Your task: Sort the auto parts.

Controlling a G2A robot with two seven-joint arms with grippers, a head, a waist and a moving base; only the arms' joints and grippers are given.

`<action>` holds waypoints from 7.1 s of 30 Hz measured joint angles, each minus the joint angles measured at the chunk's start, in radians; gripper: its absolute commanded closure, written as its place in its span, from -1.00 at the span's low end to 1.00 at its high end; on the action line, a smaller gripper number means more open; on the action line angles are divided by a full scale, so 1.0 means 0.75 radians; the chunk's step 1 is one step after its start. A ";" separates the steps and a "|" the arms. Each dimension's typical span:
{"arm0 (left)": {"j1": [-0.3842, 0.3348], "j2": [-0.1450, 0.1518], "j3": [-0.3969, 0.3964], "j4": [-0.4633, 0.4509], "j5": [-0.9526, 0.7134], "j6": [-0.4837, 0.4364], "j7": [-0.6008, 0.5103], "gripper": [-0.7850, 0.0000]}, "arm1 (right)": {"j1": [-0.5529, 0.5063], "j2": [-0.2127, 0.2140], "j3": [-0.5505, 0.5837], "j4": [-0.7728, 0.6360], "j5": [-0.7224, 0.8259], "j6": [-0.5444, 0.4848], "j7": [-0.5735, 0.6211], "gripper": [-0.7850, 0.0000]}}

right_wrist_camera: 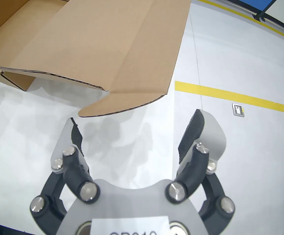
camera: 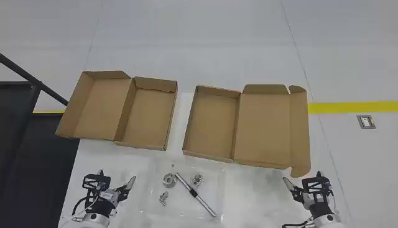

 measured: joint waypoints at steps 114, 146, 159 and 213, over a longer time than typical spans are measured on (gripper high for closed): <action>0.119 -0.026 -0.093 -0.047 -0.079 -0.046 0.344 -1.00 | 1.129 -0.358 -1.192 0.363 -0.089 -0.314 1.408 -0.69; 0.119 -0.026 -0.093 -0.047 -0.079 -0.046 0.344 -1.00 | 1.004 -0.328 -0.950 -0.123 -0.049 -0.614 1.330 1.00; 0.119 -0.026 -0.093 -0.047 -0.079 -0.046 0.344 -1.00 | 1.080 -0.336 -0.907 -0.190 -0.137 -0.510 1.208 1.00; 0.119 -0.026 -0.093 -0.047 -0.079 -0.046 0.344 -1.00 | 2.138 -1.037 -1.384 2.055 0.508 0.333 0.748 -1.00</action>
